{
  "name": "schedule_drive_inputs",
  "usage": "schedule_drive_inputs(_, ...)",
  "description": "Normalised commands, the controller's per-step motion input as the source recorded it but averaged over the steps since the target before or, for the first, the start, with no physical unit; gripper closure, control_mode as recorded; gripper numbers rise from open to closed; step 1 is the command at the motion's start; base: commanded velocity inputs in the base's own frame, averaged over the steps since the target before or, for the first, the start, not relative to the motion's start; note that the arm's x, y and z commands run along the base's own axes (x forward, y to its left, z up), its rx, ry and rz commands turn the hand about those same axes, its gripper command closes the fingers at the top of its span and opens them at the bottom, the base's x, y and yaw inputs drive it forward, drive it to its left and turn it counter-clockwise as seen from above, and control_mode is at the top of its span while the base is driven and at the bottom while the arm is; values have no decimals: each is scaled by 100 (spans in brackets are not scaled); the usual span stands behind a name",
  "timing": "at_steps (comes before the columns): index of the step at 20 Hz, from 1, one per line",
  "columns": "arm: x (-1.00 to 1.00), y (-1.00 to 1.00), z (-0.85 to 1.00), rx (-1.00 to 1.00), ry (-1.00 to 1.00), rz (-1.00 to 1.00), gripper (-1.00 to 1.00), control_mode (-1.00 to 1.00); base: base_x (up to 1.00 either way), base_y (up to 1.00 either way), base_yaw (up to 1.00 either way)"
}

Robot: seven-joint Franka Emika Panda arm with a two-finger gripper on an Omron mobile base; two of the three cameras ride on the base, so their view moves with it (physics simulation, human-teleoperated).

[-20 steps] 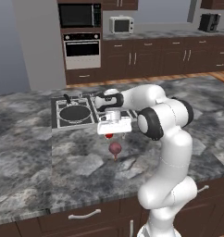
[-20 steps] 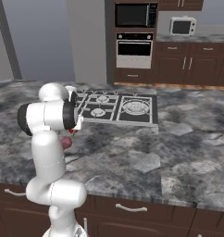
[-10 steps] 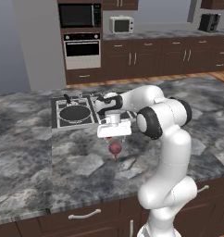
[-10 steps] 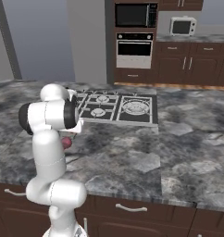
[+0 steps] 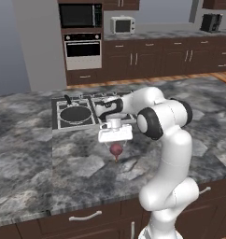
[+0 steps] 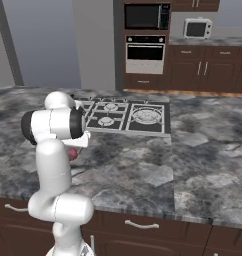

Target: Place the pan on the rear right burner on the stove. Then place the tomato and the onion in the pan and turn on the rear right burner.

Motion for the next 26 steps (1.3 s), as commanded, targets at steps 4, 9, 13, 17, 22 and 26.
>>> schedule_drive_inputs(4,-17,0,-9,0,1,0,-100,-100,0,0,0)
schedule_drive_inputs(9,0,0,-1,0,0,0,-100,-100,0,0,0)
schedule_drive_inputs(13,0,0,0,0,0,0,100,-100,0,0,0)
schedule_drive_inputs(17,0,0,0,0,0,0,100,-100,0,0,0)
schedule_drive_inputs(22,2,0,13,0,4,0,100,-100,0,0,0)
schedule_drive_inputs(26,0,-12,72,0,2,0,100,-100,0,0,0)
